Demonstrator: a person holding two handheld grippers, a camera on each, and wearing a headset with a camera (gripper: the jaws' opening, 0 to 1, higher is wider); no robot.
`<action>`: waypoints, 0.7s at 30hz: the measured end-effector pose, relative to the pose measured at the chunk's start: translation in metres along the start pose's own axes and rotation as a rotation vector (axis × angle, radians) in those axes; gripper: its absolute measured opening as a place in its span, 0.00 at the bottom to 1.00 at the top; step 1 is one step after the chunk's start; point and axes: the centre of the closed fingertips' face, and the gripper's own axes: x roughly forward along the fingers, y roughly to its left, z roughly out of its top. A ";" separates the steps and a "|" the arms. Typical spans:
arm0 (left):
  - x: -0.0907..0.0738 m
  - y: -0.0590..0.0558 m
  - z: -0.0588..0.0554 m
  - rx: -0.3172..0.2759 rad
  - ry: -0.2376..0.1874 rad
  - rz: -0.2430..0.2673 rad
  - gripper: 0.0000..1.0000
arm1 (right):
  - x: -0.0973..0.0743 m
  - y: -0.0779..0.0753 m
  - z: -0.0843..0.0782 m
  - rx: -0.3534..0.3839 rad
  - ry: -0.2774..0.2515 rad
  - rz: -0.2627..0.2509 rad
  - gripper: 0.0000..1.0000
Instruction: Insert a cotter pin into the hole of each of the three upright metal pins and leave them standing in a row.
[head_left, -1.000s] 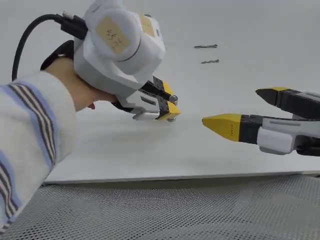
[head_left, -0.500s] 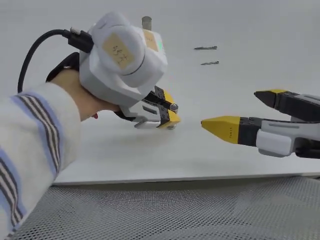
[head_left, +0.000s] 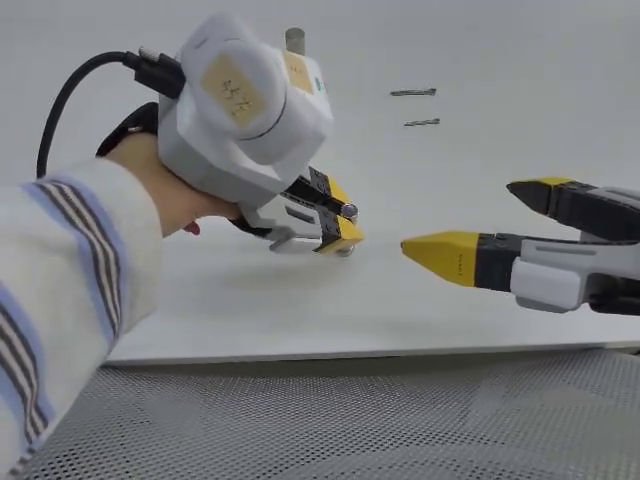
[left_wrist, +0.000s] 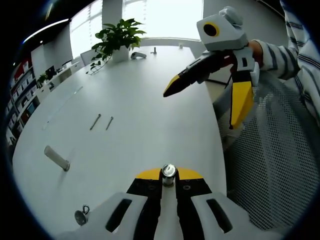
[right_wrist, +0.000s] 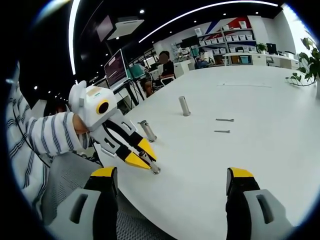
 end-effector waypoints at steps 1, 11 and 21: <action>0.000 0.000 0.000 0.000 -0.003 0.001 0.06 | 0.000 0.000 0.000 -0.001 0.000 0.000 0.88; -0.022 -0.004 0.010 -0.051 -0.119 0.036 0.28 | -0.001 0.002 0.002 -0.008 0.000 -0.003 0.88; -0.062 -0.018 0.007 -0.148 -0.234 0.116 0.60 | -0.003 0.000 0.003 -0.021 0.010 -0.009 0.88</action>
